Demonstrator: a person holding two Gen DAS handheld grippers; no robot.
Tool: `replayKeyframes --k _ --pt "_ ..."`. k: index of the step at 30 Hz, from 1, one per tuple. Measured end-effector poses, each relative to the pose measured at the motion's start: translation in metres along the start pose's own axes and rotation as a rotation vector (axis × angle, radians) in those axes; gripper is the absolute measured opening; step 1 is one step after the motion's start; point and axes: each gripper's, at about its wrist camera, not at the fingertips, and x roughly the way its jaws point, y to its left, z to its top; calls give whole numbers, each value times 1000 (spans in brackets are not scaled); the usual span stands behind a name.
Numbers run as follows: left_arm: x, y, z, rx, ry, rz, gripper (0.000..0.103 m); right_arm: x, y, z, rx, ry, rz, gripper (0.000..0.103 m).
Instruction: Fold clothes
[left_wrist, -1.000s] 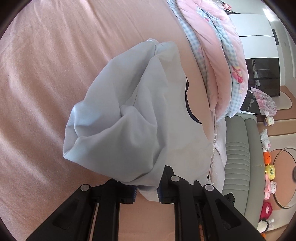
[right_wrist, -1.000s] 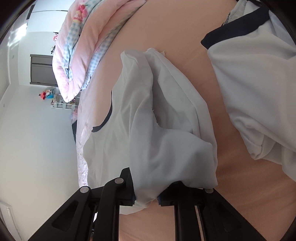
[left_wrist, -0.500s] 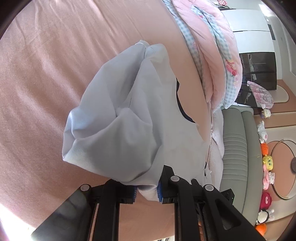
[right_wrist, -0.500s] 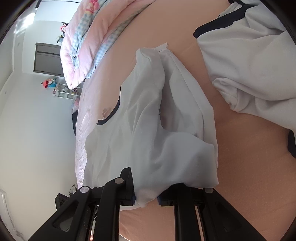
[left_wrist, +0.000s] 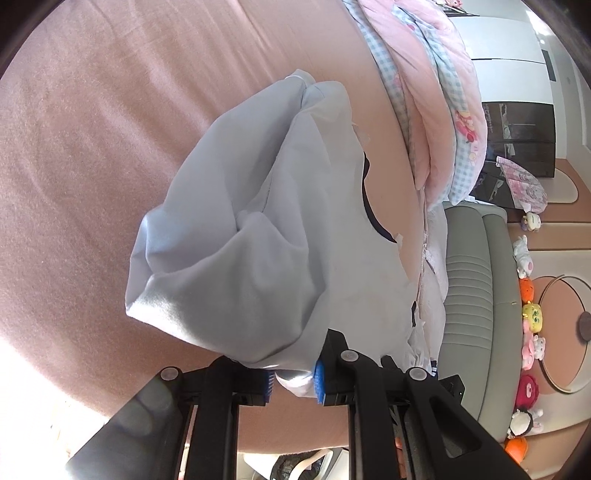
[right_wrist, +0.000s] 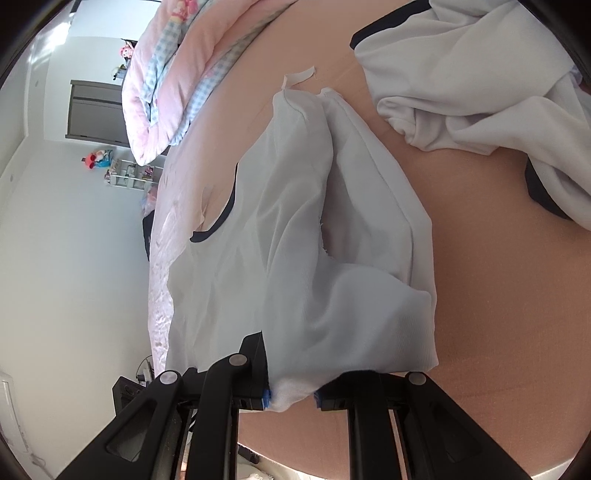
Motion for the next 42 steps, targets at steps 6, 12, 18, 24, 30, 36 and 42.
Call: replayKeyframes --k 6,12,18,24,30,36,42 --pt "-7 5 -9 7 15 -1 14 -2 5 -5 -20 0 2 14" --pt "-15 8 -20 31 20 19 14 -4 2 -15 -15 1 4 14" --pt "-21 9 -32 60 40 31 14 -6 -3 -21 3 4 19 14" --pt "-26 12 -39 77 47 36 14 -12 -8 -33 0 6 24 14" --pt "-33 15 -48 89 59 35 14 -18 -14 -46 6 10 28 14" --pt "-40 17 -56 104 65 47 14 -20 -20 -55 -5 38 22 14" --pt "-36 22 -61 115 85 75 14 -20 -28 -57 18 51 41 14"
